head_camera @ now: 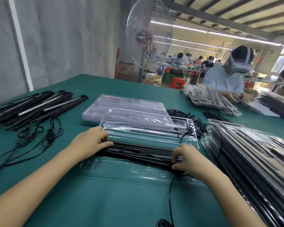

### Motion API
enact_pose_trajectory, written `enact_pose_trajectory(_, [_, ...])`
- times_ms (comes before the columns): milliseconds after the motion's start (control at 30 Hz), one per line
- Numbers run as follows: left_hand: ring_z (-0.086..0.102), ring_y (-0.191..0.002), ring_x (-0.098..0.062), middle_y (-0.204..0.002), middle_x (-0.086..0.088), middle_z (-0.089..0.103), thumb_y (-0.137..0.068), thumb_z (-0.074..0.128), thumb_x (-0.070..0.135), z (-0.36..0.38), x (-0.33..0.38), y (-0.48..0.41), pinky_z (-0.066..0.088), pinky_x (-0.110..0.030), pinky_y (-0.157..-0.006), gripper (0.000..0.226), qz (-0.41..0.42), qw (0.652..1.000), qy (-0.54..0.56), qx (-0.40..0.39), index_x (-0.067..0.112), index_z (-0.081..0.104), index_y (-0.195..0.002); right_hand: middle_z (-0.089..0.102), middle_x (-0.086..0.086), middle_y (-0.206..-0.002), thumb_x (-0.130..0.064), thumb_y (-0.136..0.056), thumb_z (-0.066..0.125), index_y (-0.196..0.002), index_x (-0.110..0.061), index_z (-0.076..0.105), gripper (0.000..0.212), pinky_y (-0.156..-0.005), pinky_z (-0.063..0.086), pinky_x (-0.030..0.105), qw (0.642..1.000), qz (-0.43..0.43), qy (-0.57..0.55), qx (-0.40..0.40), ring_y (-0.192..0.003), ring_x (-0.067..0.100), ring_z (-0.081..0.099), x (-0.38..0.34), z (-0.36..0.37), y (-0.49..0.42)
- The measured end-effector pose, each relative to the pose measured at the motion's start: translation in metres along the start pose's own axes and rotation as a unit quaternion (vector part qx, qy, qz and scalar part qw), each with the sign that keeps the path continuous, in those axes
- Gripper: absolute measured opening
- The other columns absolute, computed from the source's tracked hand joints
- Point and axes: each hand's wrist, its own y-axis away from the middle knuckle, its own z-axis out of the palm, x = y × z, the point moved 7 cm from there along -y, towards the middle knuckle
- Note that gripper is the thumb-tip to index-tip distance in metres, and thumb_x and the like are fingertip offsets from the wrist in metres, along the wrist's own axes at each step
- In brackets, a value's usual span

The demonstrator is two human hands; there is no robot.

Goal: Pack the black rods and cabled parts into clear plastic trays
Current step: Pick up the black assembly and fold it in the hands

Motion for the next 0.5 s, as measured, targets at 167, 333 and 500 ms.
enact_pose_trajectory(167, [0.045, -0.089, 0.003, -0.092, 0.018, 0.049, -0.083, 0.061, 0.052, 0.009, -0.002, 0.000, 0.041, -0.024, -0.079, 0.010, 0.058, 0.995, 0.069, -0.044, 0.042, 0.060, -0.087, 0.046, -0.013, -0.076, -0.022, -0.076, 0.076, -0.074, -0.021, 0.068, 0.008, -0.055, 0.034, 0.007, 0.999, -0.026, -0.027, 0.008, -0.068, -0.002, 0.045, 0.001, 0.002, -0.001])
enact_pose_trajectory(333, [0.045, -0.100, 0.000, -0.099, 0.021, 0.049, -0.085, 0.061, 0.046, 0.011, -0.009, 0.011, 0.039, -0.024, -0.088, 0.011, 0.058, 0.989, 0.133, -0.027, 0.055, 0.057, -0.089, 0.059, -0.015, -0.087, -0.020, -0.084, 0.069, -0.097, -0.026, 0.069, 0.014, -0.070, 0.037, 0.013, 0.993, 0.012, -0.100, 0.070, -0.077, -0.004, 0.055, 0.021, -0.022, -0.010])
enact_pose_trajectory(500, [0.048, -0.100, -0.001, -0.099, 0.021, 0.050, -0.085, 0.065, 0.041, 0.008, -0.005, 0.011, 0.040, -0.025, -0.089, 0.020, 0.058, 0.987, 0.149, -0.018, 0.057, 0.056, -0.090, 0.063, -0.003, -0.096, -0.022, -0.082, 0.071, -0.102, -0.026, 0.068, 0.021, -0.065, 0.041, 0.011, 0.997, 0.028, -0.059, -0.035, -0.080, 0.005, 0.056, 0.029, -0.009, -0.021])
